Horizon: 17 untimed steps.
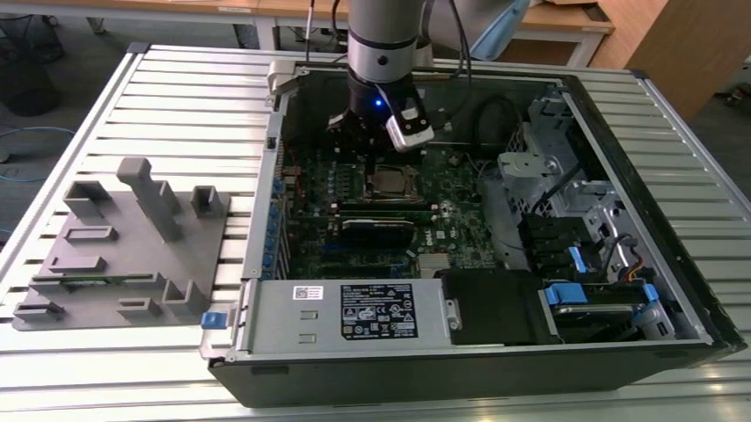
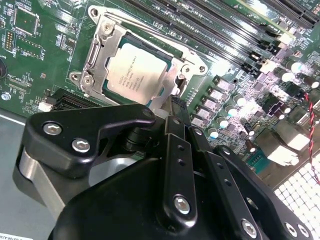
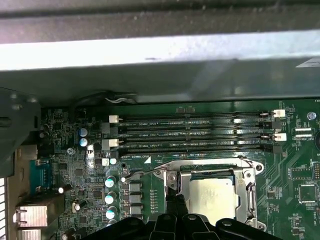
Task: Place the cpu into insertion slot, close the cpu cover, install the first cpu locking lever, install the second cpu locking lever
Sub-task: 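Close the cpu cover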
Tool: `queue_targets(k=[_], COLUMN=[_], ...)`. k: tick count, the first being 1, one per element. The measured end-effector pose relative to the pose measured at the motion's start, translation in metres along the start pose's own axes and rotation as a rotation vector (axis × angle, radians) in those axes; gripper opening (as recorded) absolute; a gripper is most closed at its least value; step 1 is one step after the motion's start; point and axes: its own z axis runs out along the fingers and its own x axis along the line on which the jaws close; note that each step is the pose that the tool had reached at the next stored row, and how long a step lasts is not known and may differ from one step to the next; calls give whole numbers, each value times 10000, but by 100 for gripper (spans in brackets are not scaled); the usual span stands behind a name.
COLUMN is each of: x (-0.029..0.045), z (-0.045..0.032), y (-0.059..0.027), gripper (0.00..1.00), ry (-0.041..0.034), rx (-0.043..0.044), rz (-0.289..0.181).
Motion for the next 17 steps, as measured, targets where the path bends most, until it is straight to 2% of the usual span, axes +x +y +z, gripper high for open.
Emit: queue_targets(k=[8,17], x=[1,-22], z=[29,31], y=[-1,-1], gripper=[11,11], ry=[-71,-72], rx=[0,1], rz=[-130,-146])
